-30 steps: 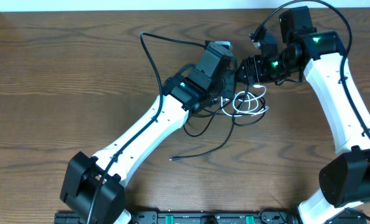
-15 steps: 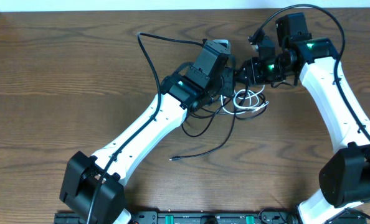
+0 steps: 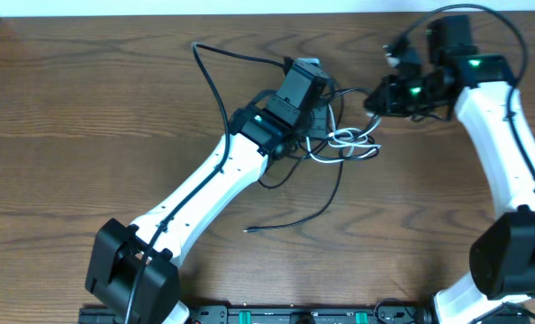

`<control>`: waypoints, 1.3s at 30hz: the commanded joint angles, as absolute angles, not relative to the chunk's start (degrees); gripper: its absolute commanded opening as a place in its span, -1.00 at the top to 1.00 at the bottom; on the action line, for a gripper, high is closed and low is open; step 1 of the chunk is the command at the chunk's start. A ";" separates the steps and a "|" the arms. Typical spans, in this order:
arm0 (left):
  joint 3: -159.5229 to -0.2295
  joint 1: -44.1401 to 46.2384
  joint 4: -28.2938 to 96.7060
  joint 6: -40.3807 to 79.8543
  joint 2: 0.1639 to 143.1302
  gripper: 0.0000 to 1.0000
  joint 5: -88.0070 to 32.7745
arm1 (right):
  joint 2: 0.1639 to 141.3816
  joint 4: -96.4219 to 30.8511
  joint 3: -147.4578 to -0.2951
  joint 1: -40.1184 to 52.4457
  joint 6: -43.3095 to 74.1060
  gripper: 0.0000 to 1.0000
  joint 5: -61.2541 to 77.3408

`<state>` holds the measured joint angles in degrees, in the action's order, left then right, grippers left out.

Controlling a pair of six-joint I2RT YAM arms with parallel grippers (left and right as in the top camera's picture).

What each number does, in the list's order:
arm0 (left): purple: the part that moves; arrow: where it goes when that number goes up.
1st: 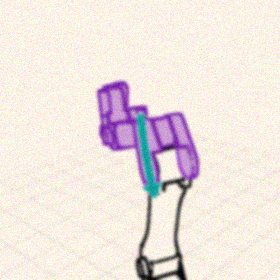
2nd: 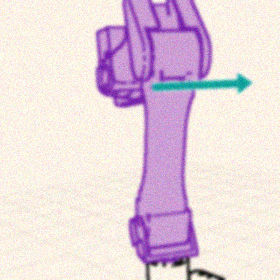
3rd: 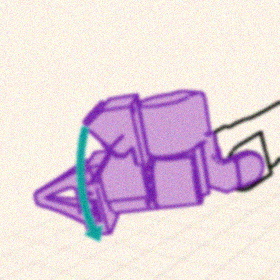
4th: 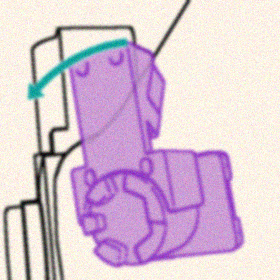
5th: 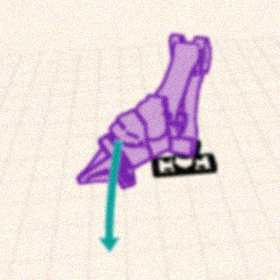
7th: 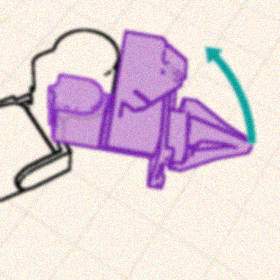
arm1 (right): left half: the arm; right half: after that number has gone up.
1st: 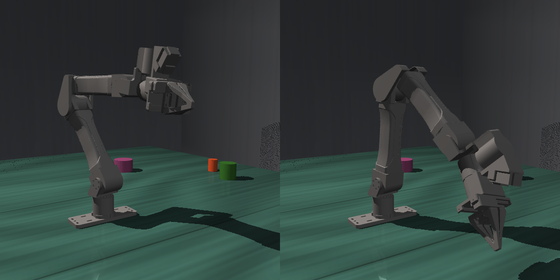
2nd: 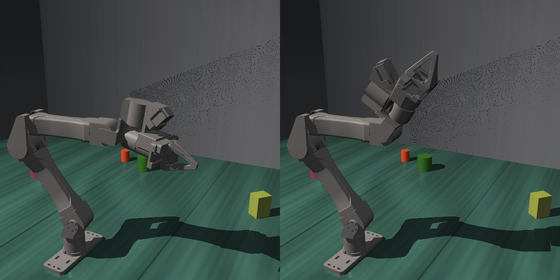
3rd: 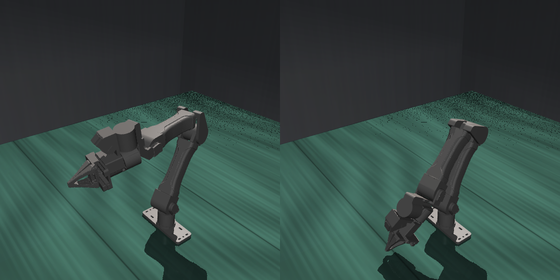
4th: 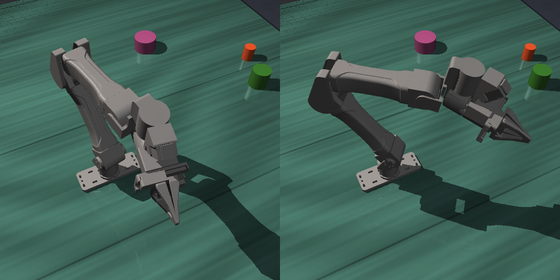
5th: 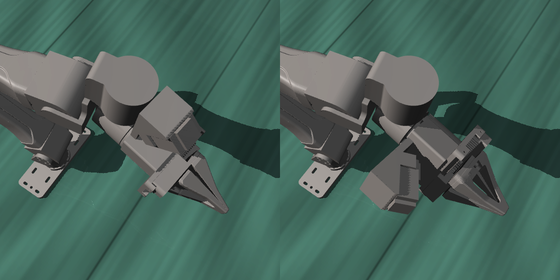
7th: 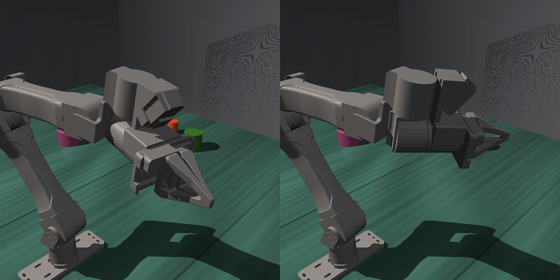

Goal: Untangle cables

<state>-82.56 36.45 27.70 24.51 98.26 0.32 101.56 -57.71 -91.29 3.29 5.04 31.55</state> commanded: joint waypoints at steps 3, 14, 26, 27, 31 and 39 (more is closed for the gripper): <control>-82.63 33.08 27.31 21.26 98.04 0.85 5.65 | 97.51 -59.55 -91.83 -2.96 5.54 0.98 31.33; -82.65 31.29 18.31 18.98 90.26 0.85 5.61 | 97.51 -66.13 -91.42 -9.04 12.58 0.98 15.18; -82.65 27.73 10.24 18.41 74.52 0.85 5.65 | 97.51 -62.87 -84.47 -9.61 18.26 0.98 7.60; -82.65 26.96 10.00 18.41 73.65 0.85 5.65 | 97.51 -62.48 -83.79 -9.96 18.28 0.97 7.62; -82.65 22.85 9.23 18.44 71.35 0.85 5.67 | 97.54 -61.12 -81.56 -11.90 18.70 0.98 7.62; -82.65 13.96 6.68 18.46 71.37 0.85 5.69 | 97.54 -61.58 -80.16 -17.74 18.87 0.98 7.68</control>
<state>-80.38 19.75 9.80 19.70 73.93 -0.93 96.82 -61.91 -81.60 -12.10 19.16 21.67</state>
